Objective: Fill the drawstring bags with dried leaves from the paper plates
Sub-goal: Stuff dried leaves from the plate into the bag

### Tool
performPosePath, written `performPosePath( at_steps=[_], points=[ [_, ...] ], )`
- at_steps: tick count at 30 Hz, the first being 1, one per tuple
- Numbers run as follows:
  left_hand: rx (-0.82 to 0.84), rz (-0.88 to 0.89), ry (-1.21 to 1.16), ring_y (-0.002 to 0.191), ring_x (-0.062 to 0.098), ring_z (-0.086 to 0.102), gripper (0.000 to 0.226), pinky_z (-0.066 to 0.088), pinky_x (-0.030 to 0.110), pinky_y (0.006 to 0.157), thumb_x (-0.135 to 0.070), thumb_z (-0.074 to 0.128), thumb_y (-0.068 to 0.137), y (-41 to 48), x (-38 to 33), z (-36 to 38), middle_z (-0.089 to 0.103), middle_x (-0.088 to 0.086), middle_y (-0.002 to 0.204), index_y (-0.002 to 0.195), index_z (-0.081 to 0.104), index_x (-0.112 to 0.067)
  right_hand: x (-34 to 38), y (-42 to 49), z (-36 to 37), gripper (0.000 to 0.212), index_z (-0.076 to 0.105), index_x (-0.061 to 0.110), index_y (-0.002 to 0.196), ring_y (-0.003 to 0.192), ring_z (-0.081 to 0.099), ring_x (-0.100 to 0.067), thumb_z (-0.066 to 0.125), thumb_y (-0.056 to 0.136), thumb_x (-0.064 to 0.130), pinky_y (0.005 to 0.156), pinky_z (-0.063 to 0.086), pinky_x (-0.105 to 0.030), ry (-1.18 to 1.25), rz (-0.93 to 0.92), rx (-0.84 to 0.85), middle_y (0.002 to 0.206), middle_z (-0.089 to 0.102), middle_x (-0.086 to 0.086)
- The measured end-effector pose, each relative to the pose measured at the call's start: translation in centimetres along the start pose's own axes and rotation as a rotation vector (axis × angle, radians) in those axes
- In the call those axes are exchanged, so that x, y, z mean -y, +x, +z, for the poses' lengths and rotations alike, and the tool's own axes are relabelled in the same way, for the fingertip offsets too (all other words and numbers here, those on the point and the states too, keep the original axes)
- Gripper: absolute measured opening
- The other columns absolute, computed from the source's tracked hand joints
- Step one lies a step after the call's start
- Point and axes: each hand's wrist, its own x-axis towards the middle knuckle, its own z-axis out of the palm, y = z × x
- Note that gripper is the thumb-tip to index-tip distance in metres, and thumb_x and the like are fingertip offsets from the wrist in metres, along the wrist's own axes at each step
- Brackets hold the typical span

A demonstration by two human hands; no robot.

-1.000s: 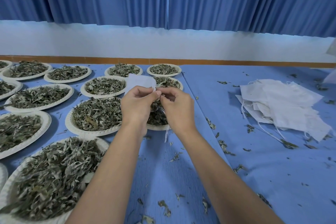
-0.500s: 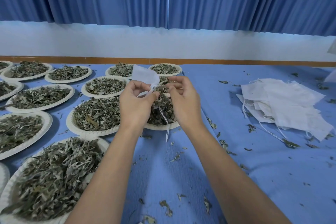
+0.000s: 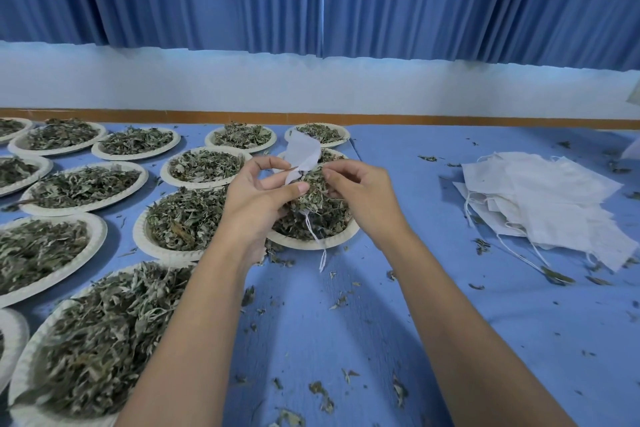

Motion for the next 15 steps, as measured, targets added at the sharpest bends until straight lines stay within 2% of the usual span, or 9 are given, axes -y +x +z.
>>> performPosePath(
  at_steps=[3, 6, 9, 11, 13, 15],
  points=[
    [0.002, -0.017, -0.014, 0.068, 0.01, 0.066, 0.035, 0.044, 0.025, 0.059, 0.009, 0.067, 0.079, -0.01, 0.05, -0.07, 0.075, 0.002, 0.088, 0.087, 0.051, -0.021, 0.02, -0.01, -0.35, 0.024, 0.069, 0.025, 0.076, 0.057, 0.057, 0.004, 0.064, 0.088, 0.005, 0.061, 0.048, -0.01, 0.05, 0.031, 0.055, 0.058, 0.064, 0.018],
    [-0.015, -0.019, 0.026, 0.07, 0.014, 0.065, 0.035, 0.043, 0.03, 0.065, 0.009, 0.068, 0.078, 0.0, 0.17, -0.06, 0.075, 0.001, 0.087, 0.084, 0.053, -0.022, -0.12, 0.04, -0.55, 0.024, 0.069, 0.027, 0.073, 0.061, 0.058, 0.002, 0.068, 0.085, 0.006, 0.066, 0.05, -0.015, 0.012, 0.043, 0.074, 0.059, 0.065, 0.017],
    [-0.059, -0.007, 0.034, 0.063, 0.007, 0.065, 0.035, 0.044, 0.018, 0.052, 0.01, 0.069, 0.077, 0.03, 0.22, 0.32, 0.075, 0.0, 0.084, 0.081, 0.053, -0.021, -0.23, 0.06, -0.42, 0.026, 0.066, 0.03, 0.071, 0.062, 0.054, 0.006, 0.066, 0.087, 0.01, 0.067, 0.045, -0.015, -0.071, 0.028, 0.051, 0.061, 0.061, 0.019],
    [-0.127, 0.004, 0.04, 0.064, 0.004, 0.066, 0.035, 0.043, 0.014, 0.05, 0.01, 0.069, 0.076, 0.1, 0.21, 0.56, 0.074, -0.003, 0.083, 0.08, 0.053, -0.02, -0.25, 0.08, -0.31, 0.025, 0.064, 0.029, 0.071, 0.063, 0.053, 0.006, 0.064, 0.089, 0.012, 0.068, 0.043, -0.014, -0.092, 0.029, 0.045, 0.065, 0.059, 0.018],
    [-0.211, 0.012, 0.032, 0.066, 0.005, 0.067, 0.033, 0.045, 0.016, 0.054, 0.011, 0.067, 0.078, 0.18, 0.3, 0.52, 0.073, -0.004, 0.079, 0.079, 0.052, -0.019, -0.2, 0.0, -0.22, 0.022, 0.062, 0.028, 0.073, 0.071, 0.055, 0.0, 0.062, 0.09, 0.013, 0.076, 0.045, -0.02, -0.1, 0.053, 0.079, 0.073, 0.06, 0.014],
    [-0.286, 0.016, 0.032, 0.059, 0.001, 0.064, 0.032, 0.045, 0.014, 0.054, 0.01, 0.066, 0.08, 0.21, 0.51, 0.49, 0.071, -0.005, 0.072, 0.078, 0.052, -0.019, -0.21, -0.17, 0.01, 0.018, 0.061, 0.026, 0.077, 0.079, 0.056, -0.01, 0.06, 0.092, 0.017, 0.081, 0.046, -0.029, -0.145, 0.083, 0.129, 0.08, 0.06, 0.007]
  ],
)
